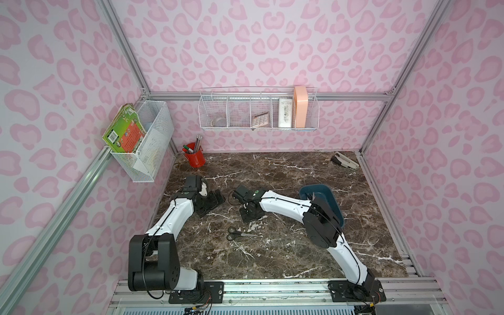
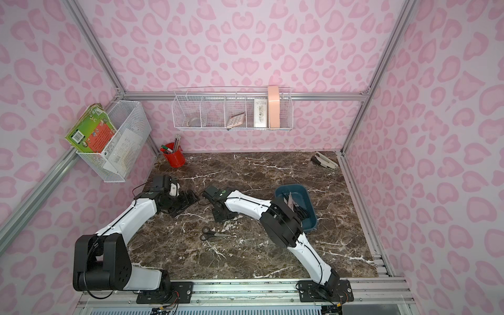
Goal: Put the scissors into the storage box
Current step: Pick up the scissors from the center of the board.
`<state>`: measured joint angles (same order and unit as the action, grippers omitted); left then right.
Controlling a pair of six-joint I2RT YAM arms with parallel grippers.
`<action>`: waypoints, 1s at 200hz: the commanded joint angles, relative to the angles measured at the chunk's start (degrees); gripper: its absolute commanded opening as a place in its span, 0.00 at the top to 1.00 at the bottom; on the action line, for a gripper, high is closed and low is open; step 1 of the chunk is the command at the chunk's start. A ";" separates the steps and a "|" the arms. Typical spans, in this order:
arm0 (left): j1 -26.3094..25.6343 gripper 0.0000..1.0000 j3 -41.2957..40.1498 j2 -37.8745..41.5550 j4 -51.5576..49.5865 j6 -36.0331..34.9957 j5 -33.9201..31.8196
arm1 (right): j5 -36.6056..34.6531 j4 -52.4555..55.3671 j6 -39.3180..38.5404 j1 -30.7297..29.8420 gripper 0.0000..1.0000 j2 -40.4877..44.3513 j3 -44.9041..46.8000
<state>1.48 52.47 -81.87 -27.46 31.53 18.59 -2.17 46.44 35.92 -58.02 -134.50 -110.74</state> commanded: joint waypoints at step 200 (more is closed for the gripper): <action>0.13 0.07 -0.47 0.17 -0.26 -0.71 -0.12 | -1.91 1.82 -3.07 3.02 1.00 6.87 1.52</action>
<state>1.54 51.86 -81.36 -27.42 31.35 18.52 -3.68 50.15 33.67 -55.40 -132.40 -110.83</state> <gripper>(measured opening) 0.933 0.075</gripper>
